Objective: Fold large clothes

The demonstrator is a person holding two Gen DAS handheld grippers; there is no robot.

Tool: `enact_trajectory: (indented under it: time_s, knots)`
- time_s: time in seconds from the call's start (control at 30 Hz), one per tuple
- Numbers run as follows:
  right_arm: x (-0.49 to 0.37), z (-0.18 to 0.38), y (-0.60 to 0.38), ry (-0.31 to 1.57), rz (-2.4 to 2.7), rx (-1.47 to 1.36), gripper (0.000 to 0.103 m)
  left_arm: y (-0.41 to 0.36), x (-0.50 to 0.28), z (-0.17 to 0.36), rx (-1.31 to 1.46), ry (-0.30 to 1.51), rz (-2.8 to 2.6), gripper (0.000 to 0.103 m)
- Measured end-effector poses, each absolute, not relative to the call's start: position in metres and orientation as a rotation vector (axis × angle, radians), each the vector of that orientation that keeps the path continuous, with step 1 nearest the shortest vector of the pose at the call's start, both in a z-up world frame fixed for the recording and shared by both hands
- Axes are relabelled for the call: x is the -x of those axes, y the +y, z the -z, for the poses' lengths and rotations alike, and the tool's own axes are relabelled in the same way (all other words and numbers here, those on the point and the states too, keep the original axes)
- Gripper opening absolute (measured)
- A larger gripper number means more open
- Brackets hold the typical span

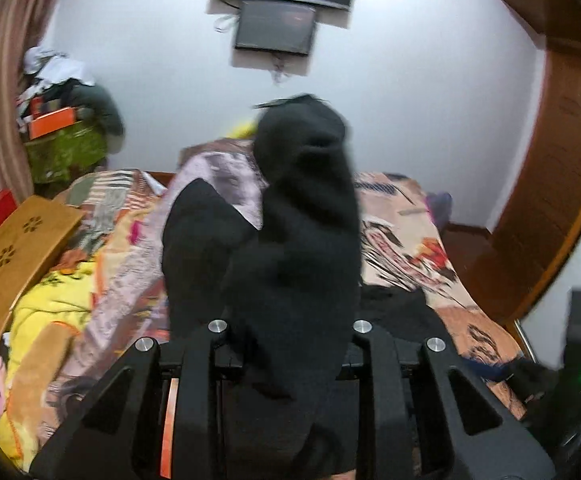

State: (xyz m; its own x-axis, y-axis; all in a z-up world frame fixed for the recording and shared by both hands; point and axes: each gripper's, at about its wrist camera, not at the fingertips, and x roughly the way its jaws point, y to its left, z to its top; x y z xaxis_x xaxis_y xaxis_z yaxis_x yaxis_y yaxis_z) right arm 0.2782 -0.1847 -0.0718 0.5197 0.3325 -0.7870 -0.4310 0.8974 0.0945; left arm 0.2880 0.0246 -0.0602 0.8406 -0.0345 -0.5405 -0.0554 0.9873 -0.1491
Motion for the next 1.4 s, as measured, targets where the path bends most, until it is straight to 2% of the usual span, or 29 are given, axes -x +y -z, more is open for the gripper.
enact_trajectory:
  time_s: [0.13,0.2,0.27,0.3,0.37,0.4,0.5,0.57,0.87,1.03,1.23,1.4]
  knots:
    - [-0.281,0.065,-0.240,0.911,-0.360,0.066,0.077,-0.021,-0.296,0.075,0.107,0.632,0.058,0.025]
    - [-0.281,0.065,-0.262,0.914,-0.318,0.036,0.077,-0.041,-0.298,0.087,0.103,0.684,0.109,0.031]
    - [-0.279,0.070,-0.283,0.938,-0.294,-0.010,0.077,-0.059,-0.301,0.104,0.101,0.760,0.179,0.042]
    - [-0.280,0.072,-0.287,0.949,-0.287,-0.025,0.077,-0.067,-0.301,0.113,0.093,0.799,0.203,0.044]
    - [-0.280,0.075,-0.295,0.969,-0.269,-0.048,0.077,-0.081,-0.302,0.132,0.047,0.867,0.240,0.054]
    - [-0.278,0.077,-0.299,0.976,-0.263,-0.055,0.077,-0.087,-0.300,0.139,0.015,0.889,0.242,0.055]
    - [-0.270,0.074,-0.303,0.979,-0.263,-0.062,0.077,-0.098,-0.289,0.138,-0.073,0.873,0.232,0.067]
    - [-0.265,0.070,-0.307,0.973,-0.269,-0.065,0.077,-0.098,-0.282,0.130,-0.084,0.874,0.262,0.081]
    - [-0.260,0.031,-0.275,0.887,-0.380,-0.067,0.077,-0.073,-0.238,0.088,-0.130,0.755,0.262,0.083]
    - [-0.266,0.024,-0.240,0.856,-0.474,-0.060,0.077,-0.027,-0.235,0.071,-0.106,0.689,0.156,0.093]
    - [-0.279,0.053,-0.217,0.904,-0.451,-0.029,0.077,0.022,-0.254,0.089,-0.010,0.750,0.039,0.093]
    - [-0.286,0.092,-0.247,0.993,-0.383,-0.096,0.078,0.040,-0.257,0.120,0.070,0.801,-0.006,0.093]
